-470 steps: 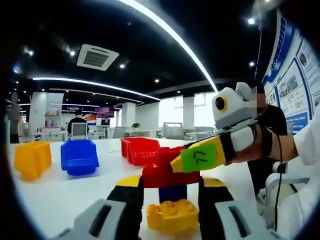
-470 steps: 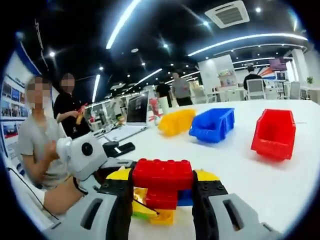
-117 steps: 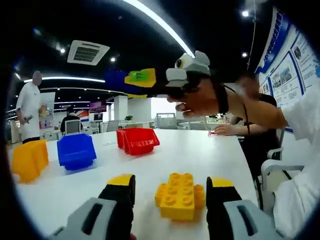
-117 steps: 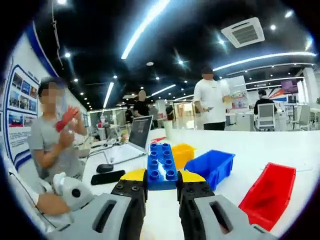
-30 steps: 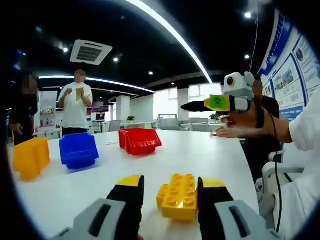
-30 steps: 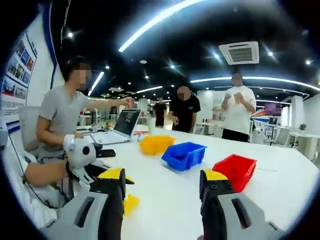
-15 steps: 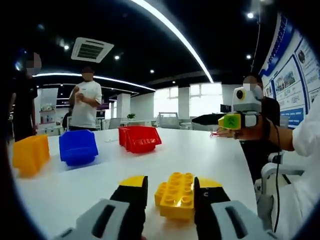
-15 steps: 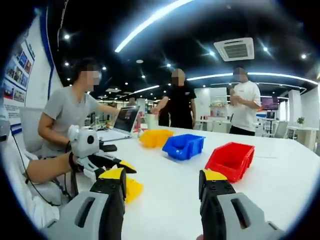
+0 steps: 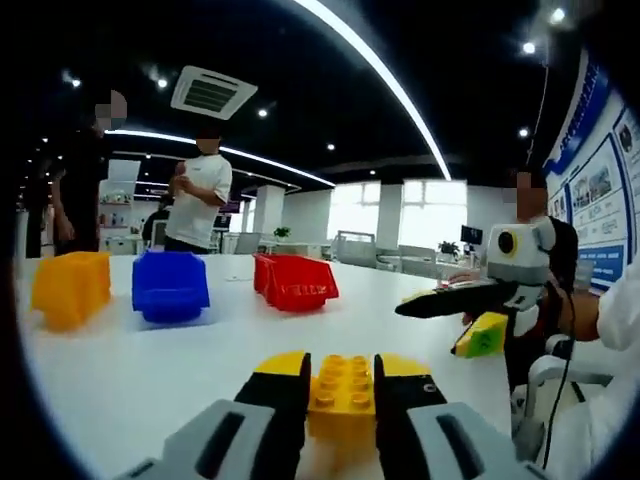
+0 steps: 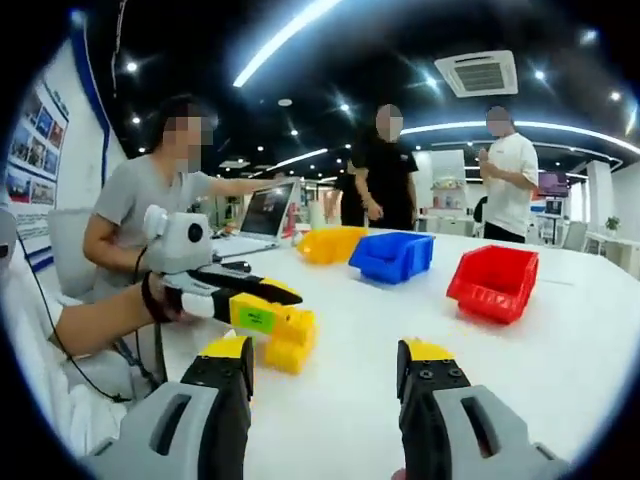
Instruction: Take apart the toy blocks one by one and place each separated block into its matching bin, sorting the blocks by their type until all the connected pieces are disassembled and separated into the correct bins
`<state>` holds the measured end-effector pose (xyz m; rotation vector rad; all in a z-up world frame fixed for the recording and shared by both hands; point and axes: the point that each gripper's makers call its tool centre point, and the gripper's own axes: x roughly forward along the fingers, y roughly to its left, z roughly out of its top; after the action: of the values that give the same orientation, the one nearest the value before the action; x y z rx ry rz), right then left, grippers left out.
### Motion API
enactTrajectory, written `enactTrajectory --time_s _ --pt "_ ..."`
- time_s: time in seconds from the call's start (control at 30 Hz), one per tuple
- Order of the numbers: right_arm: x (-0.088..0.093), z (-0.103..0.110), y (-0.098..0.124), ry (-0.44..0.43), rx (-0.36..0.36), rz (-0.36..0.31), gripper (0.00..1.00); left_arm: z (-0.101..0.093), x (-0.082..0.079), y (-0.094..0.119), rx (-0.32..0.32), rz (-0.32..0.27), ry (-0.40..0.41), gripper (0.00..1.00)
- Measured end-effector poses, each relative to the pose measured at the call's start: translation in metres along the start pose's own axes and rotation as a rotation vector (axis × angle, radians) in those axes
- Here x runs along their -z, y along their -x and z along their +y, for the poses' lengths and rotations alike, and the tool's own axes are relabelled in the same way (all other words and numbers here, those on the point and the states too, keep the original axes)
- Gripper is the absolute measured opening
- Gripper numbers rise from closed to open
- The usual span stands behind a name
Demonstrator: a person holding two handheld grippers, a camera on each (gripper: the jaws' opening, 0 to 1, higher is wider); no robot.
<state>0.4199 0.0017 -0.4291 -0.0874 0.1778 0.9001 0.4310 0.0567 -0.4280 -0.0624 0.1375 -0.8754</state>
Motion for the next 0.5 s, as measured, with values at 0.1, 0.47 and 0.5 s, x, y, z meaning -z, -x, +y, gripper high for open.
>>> enactTrajectory --time_s 0.1,0.47,0.5 --pt "0.005 0.014 -0.01 0.006 -0.019 0.016 0.58 0.006 -0.003 -0.003 -0.011 0.002 0.021 0.27" --pt "0.03 0.035 -0.043 0.133 -0.012 0.127 0.42 -0.004 0.009 -0.007 0.013 0.058 0.012 0.27" --pt "0.033 0.033 -0.044 0.136 -0.004 0.137 0.37 -0.006 0.012 -0.007 0.014 0.071 0.005 0.27"
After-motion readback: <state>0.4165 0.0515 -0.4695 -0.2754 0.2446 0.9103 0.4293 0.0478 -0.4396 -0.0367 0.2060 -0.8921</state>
